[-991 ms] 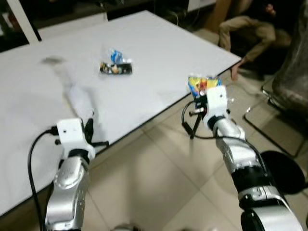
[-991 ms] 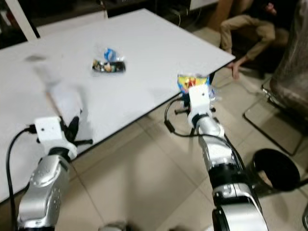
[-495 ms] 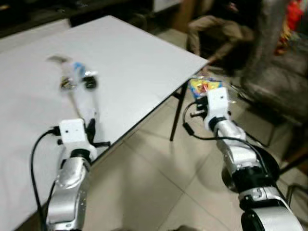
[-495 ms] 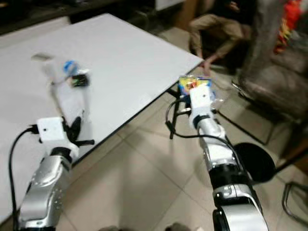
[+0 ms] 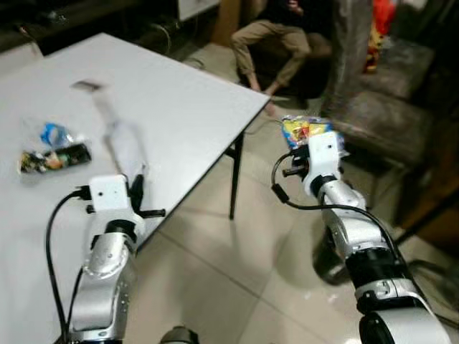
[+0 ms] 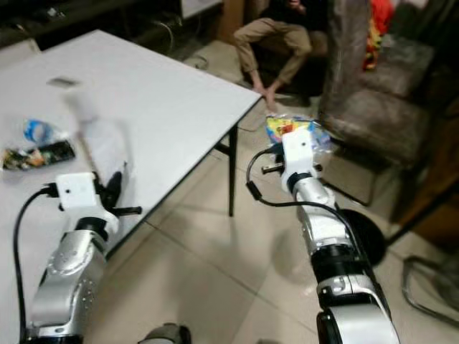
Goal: Picking trash to rubbish bin
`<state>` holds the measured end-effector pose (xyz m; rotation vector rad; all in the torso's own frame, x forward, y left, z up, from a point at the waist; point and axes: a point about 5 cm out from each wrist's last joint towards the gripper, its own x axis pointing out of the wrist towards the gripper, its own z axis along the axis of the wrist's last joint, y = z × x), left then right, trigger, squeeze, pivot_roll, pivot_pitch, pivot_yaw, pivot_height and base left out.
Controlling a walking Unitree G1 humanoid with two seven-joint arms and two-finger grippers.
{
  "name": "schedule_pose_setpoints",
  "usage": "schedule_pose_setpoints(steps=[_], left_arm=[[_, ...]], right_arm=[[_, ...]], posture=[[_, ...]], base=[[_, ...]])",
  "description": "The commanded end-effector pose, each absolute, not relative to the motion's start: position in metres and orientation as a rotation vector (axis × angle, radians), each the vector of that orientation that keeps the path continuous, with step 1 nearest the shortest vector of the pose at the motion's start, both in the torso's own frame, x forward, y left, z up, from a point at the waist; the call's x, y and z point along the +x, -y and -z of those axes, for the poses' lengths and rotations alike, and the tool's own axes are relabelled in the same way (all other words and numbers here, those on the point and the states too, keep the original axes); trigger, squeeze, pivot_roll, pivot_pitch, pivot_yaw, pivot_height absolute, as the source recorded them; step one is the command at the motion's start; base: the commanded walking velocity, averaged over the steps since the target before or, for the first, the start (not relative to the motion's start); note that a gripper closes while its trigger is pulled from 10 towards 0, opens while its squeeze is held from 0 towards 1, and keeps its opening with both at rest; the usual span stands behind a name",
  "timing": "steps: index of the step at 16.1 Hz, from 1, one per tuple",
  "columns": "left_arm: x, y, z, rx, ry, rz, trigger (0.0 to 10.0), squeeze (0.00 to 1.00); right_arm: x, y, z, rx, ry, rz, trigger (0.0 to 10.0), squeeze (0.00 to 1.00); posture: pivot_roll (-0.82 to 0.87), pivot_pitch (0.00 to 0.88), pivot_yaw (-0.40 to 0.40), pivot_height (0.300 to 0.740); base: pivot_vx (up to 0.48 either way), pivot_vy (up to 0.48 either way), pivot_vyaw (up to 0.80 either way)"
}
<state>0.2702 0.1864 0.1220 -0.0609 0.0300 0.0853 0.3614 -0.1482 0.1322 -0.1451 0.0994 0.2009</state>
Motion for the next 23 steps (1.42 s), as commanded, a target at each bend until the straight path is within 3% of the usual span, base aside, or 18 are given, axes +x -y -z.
schedule_pose_setpoints(steps=[1, 3, 23], left_arm=[[0.2697, -0.1799, -0.121, -0.072, -0.037, -0.068, 10.0, 0.0], [0.2698, -0.1798, -0.1209, -0.069, -0.038, -0.066, 10.0, 0.0], [0.2696, -0.18, -0.1194, -0.062, -0.044, -0.069, 10.0, 0.0]], right_arm=[[0.3617, 0.1612, -0.136, -0.145, -0.087, -0.166, 10.0, 0.0], [0.3619, 0.1612, -0.1359, -0.145, -0.09, -0.166, 10.0, 0.0], [0.3618, 0.1595, -0.1347, -0.149, -0.093, -0.168, 10.0, 0.0]], posture=[[-0.05, 0.106, -0.017, 0.74], [-0.05, 0.106, -0.017, 0.74], [-0.05, 0.106, -0.018, 0.74]], base=[[0.315, 0.0, 0.0], [0.319, 0.0, 0.0], [0.298, 0.0, -0.73]])
